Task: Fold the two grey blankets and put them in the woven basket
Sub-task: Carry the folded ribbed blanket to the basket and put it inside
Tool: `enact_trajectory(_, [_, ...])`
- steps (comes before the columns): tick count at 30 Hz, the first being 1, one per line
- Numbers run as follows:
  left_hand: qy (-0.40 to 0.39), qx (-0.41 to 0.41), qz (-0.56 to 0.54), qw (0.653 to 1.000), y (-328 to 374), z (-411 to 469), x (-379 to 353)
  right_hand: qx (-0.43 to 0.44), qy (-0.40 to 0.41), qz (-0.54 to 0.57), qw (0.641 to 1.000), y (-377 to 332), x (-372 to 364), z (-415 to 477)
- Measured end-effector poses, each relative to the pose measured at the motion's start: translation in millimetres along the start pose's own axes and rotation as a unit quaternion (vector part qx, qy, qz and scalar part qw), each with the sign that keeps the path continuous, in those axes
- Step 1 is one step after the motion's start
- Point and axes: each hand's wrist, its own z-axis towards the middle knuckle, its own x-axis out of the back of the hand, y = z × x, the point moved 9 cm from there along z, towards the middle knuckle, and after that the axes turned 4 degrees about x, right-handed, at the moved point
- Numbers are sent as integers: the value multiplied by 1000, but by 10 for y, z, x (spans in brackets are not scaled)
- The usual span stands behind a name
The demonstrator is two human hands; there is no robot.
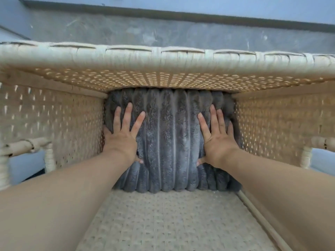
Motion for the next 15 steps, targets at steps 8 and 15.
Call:
enact_trajectory(8, [-8, 0, 1, 1000, 75, 300, -104, -9, -8, -30, 999, 30, -109, 256])
enact_trajectory(15, [28, 3, -16, 999, 56, 131, -24, -20, 37, -24, 999, 26, -19, 123])
